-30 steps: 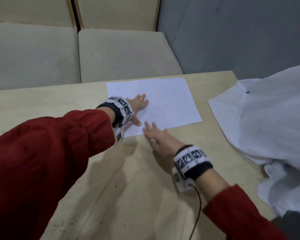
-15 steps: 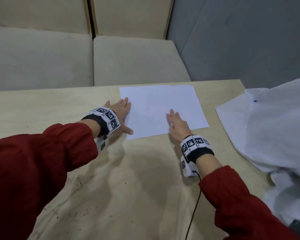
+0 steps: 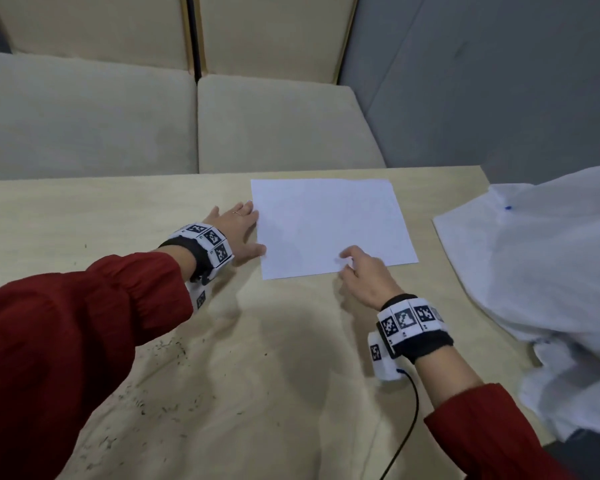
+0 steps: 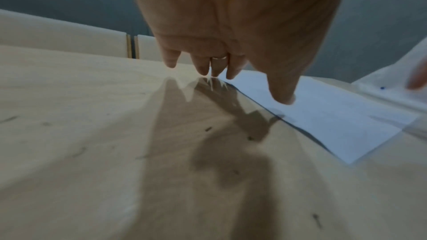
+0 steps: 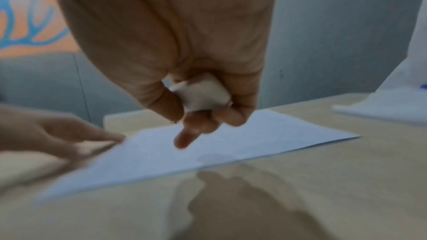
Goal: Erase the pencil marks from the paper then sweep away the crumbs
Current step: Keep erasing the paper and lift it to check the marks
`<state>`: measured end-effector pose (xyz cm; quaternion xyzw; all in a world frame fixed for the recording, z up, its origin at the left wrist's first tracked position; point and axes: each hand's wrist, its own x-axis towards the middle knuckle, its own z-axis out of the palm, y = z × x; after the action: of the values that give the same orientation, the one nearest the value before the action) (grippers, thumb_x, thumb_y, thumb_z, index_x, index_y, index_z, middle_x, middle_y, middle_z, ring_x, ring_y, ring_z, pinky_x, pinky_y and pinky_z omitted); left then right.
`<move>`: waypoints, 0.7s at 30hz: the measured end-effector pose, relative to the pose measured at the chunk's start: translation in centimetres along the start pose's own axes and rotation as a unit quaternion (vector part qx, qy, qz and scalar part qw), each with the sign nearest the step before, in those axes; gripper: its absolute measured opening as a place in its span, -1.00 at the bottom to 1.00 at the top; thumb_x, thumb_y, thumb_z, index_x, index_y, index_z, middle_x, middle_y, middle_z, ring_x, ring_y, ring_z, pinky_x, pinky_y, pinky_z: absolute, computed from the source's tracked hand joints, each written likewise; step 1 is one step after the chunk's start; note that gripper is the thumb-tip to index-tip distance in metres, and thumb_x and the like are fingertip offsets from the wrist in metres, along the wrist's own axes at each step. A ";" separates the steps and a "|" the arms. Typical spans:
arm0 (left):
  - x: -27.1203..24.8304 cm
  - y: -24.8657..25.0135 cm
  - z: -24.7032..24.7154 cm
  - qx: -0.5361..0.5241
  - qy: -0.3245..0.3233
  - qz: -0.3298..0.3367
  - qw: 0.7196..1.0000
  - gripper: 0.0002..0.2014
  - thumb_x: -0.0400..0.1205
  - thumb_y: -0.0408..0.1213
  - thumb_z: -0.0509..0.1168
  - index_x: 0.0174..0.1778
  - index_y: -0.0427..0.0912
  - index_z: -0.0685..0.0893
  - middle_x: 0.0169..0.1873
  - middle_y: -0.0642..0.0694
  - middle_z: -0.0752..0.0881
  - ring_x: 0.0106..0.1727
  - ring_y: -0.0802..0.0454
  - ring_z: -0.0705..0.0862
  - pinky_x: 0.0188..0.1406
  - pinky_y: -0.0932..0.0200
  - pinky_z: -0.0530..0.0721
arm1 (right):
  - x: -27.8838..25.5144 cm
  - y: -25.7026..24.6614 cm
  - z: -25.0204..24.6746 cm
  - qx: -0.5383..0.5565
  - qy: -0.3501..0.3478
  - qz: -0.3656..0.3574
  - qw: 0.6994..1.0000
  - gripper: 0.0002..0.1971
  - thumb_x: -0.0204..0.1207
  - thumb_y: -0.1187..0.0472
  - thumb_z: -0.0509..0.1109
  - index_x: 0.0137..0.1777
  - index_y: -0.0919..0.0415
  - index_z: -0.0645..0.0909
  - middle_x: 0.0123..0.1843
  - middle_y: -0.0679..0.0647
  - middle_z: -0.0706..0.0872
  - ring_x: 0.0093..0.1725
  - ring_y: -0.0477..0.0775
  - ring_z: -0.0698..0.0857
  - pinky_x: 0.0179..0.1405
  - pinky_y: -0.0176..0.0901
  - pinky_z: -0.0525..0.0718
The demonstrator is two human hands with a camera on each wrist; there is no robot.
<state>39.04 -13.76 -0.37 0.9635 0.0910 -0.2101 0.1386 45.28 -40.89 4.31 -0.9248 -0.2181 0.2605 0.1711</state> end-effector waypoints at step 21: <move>-13.0 1.0 4.2 -0.086 0.082 -0.042 0.992 -0.43 0.65 -0.09 0.30 0.60 -0.08 0.39 0.66 0.03 0.25 0.57 -0.04 0.39 0.47 0.07 0.37 | -6.2 3.4 7.5 -0.103 -0.003 0.000 0.995 -0.29 0.69 -0.11 0.03 0.71 0.22 -0.09 0.73 0.04 -0.22 0.71 0.06 -0.18 0.66 0.22 -0.06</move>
<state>26.04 -17.51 1.78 0.9573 0.1604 -0.1275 0.2041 37.46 -45.31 -0.66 -0.9367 -0.2444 0.2393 0.0743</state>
